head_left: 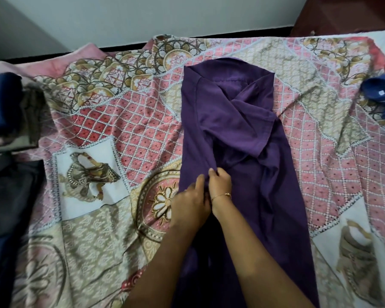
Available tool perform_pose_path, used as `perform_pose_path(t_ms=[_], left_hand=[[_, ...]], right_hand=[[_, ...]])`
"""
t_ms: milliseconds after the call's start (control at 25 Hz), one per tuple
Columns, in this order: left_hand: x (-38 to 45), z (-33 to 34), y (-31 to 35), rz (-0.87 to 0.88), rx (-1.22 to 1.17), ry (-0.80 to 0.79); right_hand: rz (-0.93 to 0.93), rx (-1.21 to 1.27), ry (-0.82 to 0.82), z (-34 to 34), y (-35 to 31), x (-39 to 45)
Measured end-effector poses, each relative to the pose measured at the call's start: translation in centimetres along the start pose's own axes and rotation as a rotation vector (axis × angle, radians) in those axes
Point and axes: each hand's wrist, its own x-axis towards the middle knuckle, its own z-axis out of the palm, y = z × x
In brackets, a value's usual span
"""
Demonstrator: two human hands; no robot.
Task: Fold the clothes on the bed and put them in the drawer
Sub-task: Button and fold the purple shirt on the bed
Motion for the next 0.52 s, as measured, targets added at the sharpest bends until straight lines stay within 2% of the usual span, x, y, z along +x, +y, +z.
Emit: perform_pose_path(t_ms=[80,160,240,280,360,440,520], left_hand=[[-1.1,0.1,0.6,-0.02,-0.015,-0.1],[-2.5,0.6,0.9,-0.106,-0.019,-0.217],[-4.4,1.1,0.7,-0.179,0.018,-0.29],[-5.4,1.2,0.7,-0.21,0.046,-0.311],[-6.9,0.9,1.4,-0.262,0.019,-0.301],[-8.0,1.3,2.2,-0.282,-0.125,-0.236],[-9.5,1.5,3.3,-0.253,-0.237,-0.177]], right_hand=[[0.038,0.011,0.06,-0.5,0.5,-0.6],[0.12,0.037,-0.089,-0.5,1.4,-1.1],[0.151,-0.046,-0.275,-0.4,2.3,-2.5],[0.138,-0.091,-0.301,-0.3,2.9,-3.1],[0.088,-0.109,-0.198,-0.7,3.8,-3.9],[0.068,-0.056,-0.099,-2.1,3.8,-4.8],[0.1,-0.034,-0.175,-4.0,4.3,-5.9]])
